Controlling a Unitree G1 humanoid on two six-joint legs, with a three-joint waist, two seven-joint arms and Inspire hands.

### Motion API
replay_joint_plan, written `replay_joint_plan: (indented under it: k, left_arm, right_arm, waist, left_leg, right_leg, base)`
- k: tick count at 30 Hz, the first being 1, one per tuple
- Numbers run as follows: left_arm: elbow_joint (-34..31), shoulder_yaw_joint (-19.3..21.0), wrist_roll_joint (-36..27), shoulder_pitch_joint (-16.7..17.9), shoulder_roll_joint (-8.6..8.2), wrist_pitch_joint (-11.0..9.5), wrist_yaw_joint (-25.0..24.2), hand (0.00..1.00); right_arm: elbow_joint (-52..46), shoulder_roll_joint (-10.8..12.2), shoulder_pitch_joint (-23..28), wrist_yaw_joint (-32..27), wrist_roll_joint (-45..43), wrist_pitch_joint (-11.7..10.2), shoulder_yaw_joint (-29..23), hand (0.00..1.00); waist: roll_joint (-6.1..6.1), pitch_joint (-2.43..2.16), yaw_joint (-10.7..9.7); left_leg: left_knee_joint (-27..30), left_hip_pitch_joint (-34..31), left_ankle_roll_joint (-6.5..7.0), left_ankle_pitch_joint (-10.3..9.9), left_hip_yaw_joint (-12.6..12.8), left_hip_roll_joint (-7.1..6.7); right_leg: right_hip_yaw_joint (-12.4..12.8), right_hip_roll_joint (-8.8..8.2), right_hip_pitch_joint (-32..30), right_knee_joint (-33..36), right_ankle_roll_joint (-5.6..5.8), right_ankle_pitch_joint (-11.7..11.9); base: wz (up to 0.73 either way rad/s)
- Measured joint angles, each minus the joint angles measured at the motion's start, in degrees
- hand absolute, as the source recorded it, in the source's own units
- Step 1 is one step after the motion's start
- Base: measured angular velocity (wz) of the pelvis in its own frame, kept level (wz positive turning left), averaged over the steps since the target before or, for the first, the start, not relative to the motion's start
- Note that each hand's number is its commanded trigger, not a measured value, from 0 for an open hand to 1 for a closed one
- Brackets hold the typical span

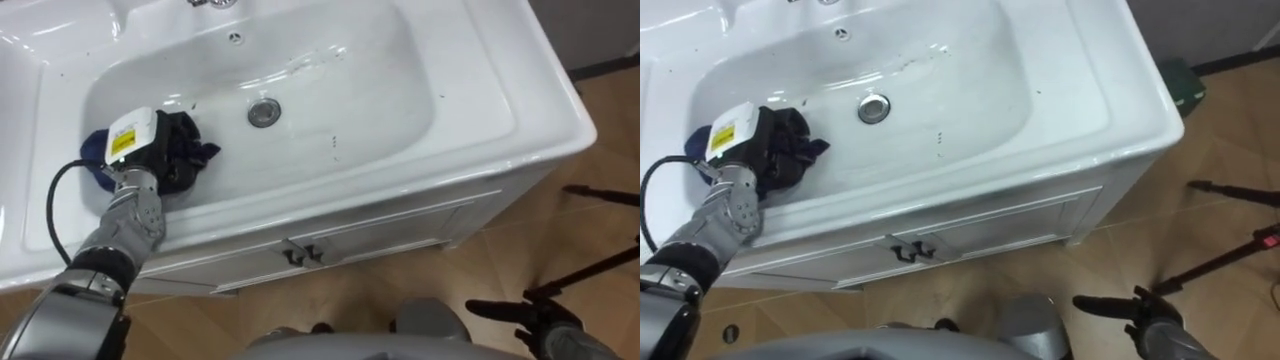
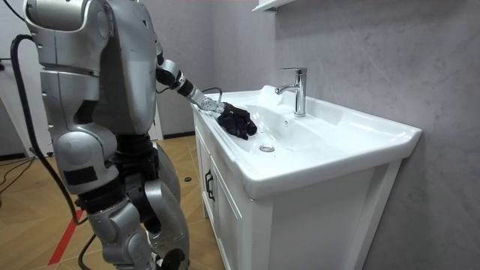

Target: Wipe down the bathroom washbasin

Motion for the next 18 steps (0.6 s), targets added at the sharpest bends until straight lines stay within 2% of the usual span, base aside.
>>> replay_joint_plan:
  k: [2, 4, 8, 12, 14, 18]
  left_arm:
    - [-0.89, -0.06, -0.10, -0.20, -1.44, 1.31, -0.25, 1.00]
    - [-1.42, -0.40, -0.20, -0.30, -2.20, 1.73, -1.03, 1.00]
    - [-1.88, -2.70, -4.25, -2.05, -4.74, 3.94, -2.15, 1.00]
    - [-1.54, -3.20, -10.53, -3.29, -7.53, 3.81, -4.29, 1.00]
    - [-0.84, -3.31, -16.78, -4.15, -9.33, 3.48, -5.22, 1.00]
    - [-1.53, -5.37, -23.58, -4.94, -10.79, 2.39, -7.39, 1.00]
  right_arm:
    - [0.09, 0.40, -0.10, -0.01, -0.05, -0.15, 0.00, 0.00]
    - [0.09, 0.56, 0.02, 0.00, -0.06, -0.15, 0.06, 0.00]
    - [0.07, 0.63, 0.27, 0.32, 0.46, -0.14, 0.14, 0.00]
    - [0.17, 1.39, 0.10, 0.31, 0.43, -0.15, 0.09, 0.00]
    - [0.40, 1.84, -0.06, 0.05, 0.41, -0.15, 0.06, 0.00]
    - [0.57, 1.95, -0.11, -0.07, 0.41, -0.15, 0.22, 0.00]
  waist:
    - [0.13, -0.06, -0.36]
    - [0.23, -0.11, -0.90]
    - [0.26, 0.06, -1.62]
    - [0.21, 0.50, -2.46]
    - [0.31, 0.61, -3.41]
    - [0.24, 0.71, -4.72]
  left_leg:
    - [-0.06, -0.01, 0.00, 0.00, 0.01, 0.01]
    - [-0.16, -0.02, 0.00, 0.01, -0.07, -0.01]
    - [-0.23, 0.43, -0.01, 0.00, -0.29, -0.12]
    - [-0.27, 1.39, -0.01, 0.00, -0.26, -0.14]
    - [-0.65, 1.69, -0.01, 0.01, -0.01, -0.16]
    - [-0.93, 1.76, -0.02, 0.01, 0.47, -0.29]
  right_leg:
    - [-0.45, -0.01, 0.34, -0.46, 0.10, 0.08]
    - [-0.78, -0.04, 0.63, -0.73, 0.11, 0.13]
    - [-1.16, -0.25, 1.46, -0.85, 0.14, 0.11]
    - [-1.11, -0.21, 2.34, -0.91, 0.18, 0.06]
    - [-1.29, -0.25, 2.41, -0.84, 0.18, 0.04]
    - [-1.61, -0.48, 2.39, -0.77, 0.31, -0.09]
  base:
    - [0.12]
    - [0.12]
    - [0.08]
    - [0.00]
    - [0.00]
    - [0.04]
